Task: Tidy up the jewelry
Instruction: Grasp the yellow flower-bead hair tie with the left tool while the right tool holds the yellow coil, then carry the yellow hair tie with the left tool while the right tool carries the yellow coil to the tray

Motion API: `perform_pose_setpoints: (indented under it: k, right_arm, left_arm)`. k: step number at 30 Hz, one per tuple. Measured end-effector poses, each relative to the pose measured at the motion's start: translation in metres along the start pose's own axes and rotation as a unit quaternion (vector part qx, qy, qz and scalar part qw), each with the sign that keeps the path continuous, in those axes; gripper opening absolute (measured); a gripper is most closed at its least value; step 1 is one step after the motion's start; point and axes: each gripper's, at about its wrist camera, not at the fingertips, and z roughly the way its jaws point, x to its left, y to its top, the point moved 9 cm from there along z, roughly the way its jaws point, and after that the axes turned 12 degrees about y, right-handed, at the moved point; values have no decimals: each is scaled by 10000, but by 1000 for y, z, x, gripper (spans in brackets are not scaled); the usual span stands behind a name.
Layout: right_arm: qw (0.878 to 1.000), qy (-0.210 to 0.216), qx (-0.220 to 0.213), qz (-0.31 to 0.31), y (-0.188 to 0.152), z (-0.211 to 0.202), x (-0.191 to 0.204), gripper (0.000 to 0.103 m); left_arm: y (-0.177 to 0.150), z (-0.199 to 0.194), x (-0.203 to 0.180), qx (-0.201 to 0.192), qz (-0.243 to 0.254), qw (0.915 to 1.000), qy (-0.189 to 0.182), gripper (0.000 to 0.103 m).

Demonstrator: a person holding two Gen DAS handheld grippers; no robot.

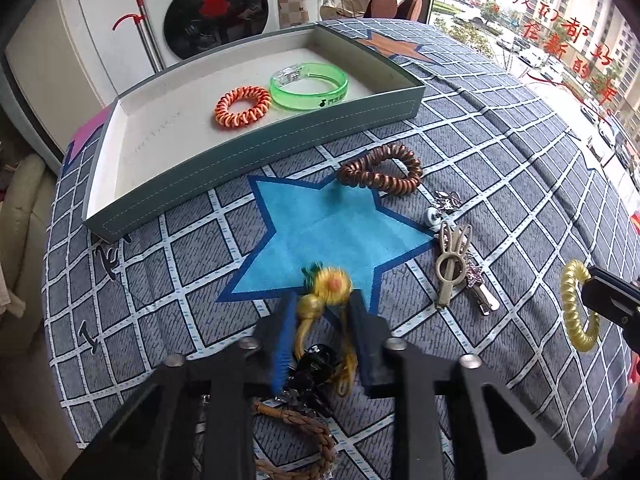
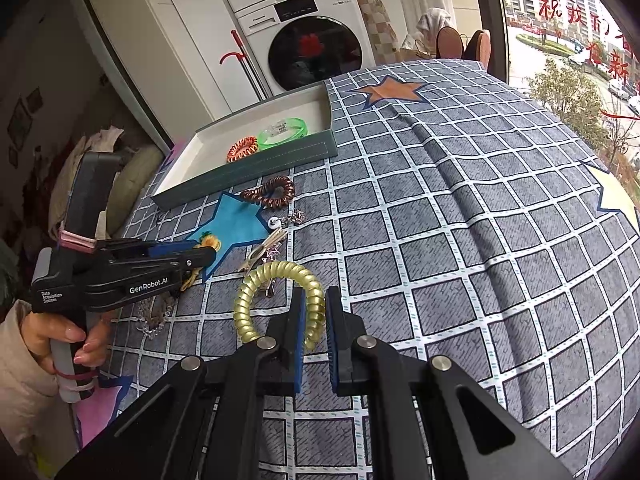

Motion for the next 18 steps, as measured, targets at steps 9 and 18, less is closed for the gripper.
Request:
perform_pose_setpoints:
  k: [9, 18]
  right_arm:
    - [10000, -5, -68, -13, 11, -5, 3, 10]
    - [9997, 105, -126, -159, 49, -6, 17, 10]
  left_arm:
    - [9, -16, 19, -350, -490, 9982, -66, 33]
    - [28, -64, 48, -954, -1000, 9901, -242, 33]
